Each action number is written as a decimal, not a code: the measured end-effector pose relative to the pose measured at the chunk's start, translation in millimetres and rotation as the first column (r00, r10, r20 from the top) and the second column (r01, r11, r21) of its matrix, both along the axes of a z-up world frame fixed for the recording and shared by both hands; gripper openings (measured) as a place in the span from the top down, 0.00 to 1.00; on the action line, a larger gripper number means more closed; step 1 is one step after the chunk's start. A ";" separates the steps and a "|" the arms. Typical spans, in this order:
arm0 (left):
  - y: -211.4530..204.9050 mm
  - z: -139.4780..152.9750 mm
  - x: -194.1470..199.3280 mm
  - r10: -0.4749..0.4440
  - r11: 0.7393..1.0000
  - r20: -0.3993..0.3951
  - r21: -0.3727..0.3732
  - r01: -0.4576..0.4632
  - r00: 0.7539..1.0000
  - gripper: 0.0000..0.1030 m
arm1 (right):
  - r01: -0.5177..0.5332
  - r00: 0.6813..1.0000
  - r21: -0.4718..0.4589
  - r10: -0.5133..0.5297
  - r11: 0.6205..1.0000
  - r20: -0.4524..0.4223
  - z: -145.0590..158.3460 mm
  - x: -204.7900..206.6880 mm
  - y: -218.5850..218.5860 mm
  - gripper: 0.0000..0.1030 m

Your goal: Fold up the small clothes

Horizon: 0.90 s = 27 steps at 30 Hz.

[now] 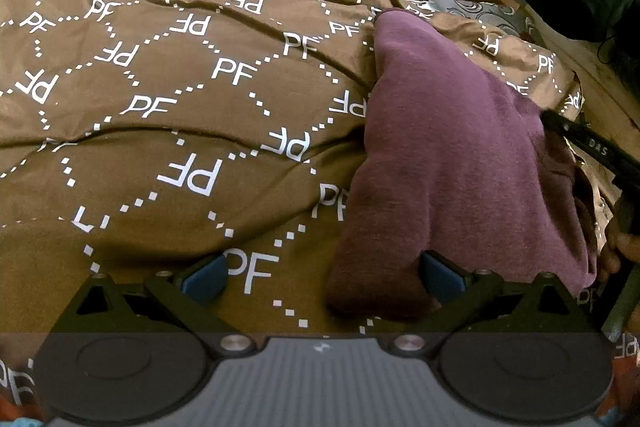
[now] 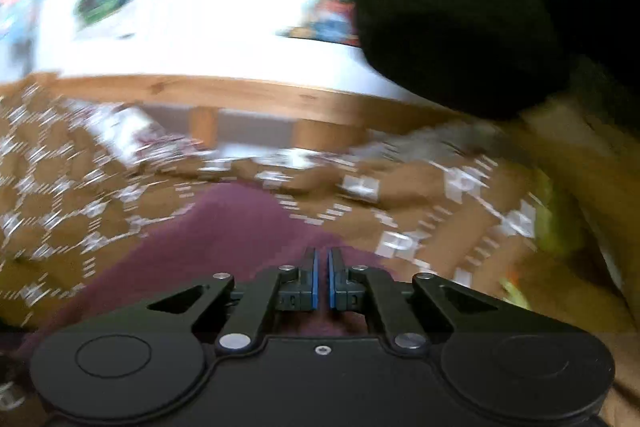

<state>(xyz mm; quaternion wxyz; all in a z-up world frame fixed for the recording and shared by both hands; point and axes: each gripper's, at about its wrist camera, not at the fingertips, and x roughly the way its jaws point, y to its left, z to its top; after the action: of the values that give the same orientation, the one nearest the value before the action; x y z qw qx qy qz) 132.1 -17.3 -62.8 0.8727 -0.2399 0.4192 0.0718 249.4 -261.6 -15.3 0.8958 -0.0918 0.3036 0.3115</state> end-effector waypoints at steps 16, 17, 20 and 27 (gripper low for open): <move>15.8 21.1 2.4 0.009 0.992 0.146 -0.128 0.010 0.989 0.01 | 0.276 0.889 0.307 -0.121 0.911 -0.441 -44.0 44.5 -67.1 0.60; 15.7 21.5 5.7 -0.009 0.992 0.146 -0.123 0.027 0.989 0.01 | 0.288 0.882 0.318 -0.121 0.903 -0.456 -46.3 44.0 -67.6 0.59; 15.1 15.7 22.6 -0.038 0.992 0.094 -0.118 0.049 0.995 0.01 | 0.307 0.867 0.353 -0.106 0.884 -0.487 -50.2 45.4 -70.7 0.52; 14.3 -4.3 41.4 -0.050 0.984 -0.043 -0.173 0.042 0.998 0.00 | 0.285 0.878 0.355 -0.094 0.890 -0.469 -49.4 39.9 -62.1 0.42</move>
<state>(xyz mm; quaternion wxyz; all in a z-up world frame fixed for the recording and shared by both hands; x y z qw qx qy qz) 173.5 -3.0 -67.1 0.8399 -0.3028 0.4499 0.0207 289.2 -323.7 -64.6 0.8292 0.2033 0.4324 0.2900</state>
